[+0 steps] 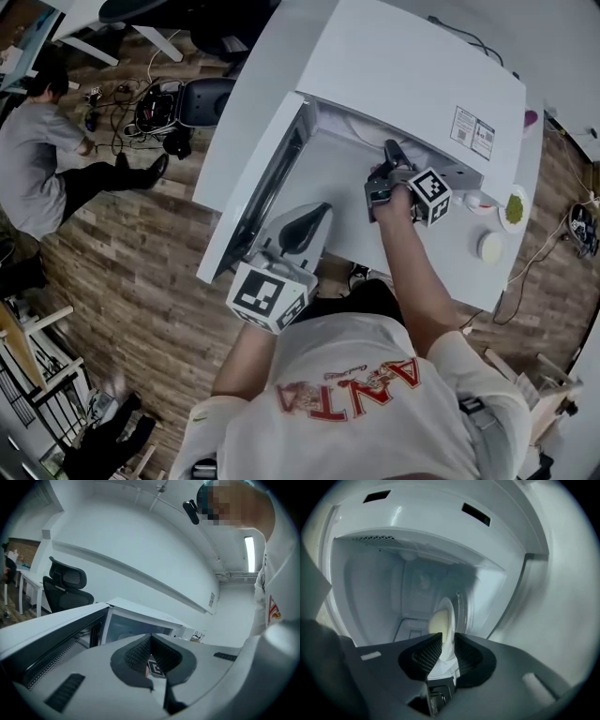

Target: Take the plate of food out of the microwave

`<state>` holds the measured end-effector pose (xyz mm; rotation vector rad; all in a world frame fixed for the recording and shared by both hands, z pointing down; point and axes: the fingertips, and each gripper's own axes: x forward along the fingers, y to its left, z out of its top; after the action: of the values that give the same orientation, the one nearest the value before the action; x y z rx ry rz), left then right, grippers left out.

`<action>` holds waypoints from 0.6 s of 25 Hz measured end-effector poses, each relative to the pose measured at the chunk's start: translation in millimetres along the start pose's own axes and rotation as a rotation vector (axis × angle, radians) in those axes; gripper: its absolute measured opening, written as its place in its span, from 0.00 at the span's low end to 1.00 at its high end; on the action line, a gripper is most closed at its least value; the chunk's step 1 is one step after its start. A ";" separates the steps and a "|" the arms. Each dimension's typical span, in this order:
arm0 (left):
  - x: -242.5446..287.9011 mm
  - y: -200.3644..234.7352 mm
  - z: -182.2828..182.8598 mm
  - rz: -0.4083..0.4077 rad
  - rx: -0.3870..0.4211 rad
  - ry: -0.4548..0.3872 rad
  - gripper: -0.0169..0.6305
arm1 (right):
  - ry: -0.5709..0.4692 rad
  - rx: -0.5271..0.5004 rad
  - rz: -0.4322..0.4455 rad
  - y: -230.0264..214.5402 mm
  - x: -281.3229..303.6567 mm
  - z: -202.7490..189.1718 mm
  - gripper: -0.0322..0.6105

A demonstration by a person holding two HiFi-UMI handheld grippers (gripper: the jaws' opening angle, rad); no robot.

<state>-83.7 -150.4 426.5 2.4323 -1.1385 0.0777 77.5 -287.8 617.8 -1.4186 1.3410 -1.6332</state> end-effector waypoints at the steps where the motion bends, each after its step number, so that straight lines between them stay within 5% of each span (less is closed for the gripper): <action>1: 0.4 -0.1 0.1 -0.004 -0.006 0.001 0.04 | -0.002 -0.007 -0.014 -1.8 0.3 0.3 0.15; 4: 1.8 0.7 -1.5 -0.008 -0.012 0.003 0.04 | -0.001 -0.031 -0.049 -7.9 0.9 -0.4 0.08; 15: 1.7 -2.2 -4.3 -0.015 0.010 0.008 0.04 | 0.031 -0.025 -0.026 -0.1 -12.3 -4.8 0.08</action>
<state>-80.3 -148.6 429.9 2.4471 -1.1193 0.0885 76.1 -275.2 613.9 -1.4367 1.3706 -1.6662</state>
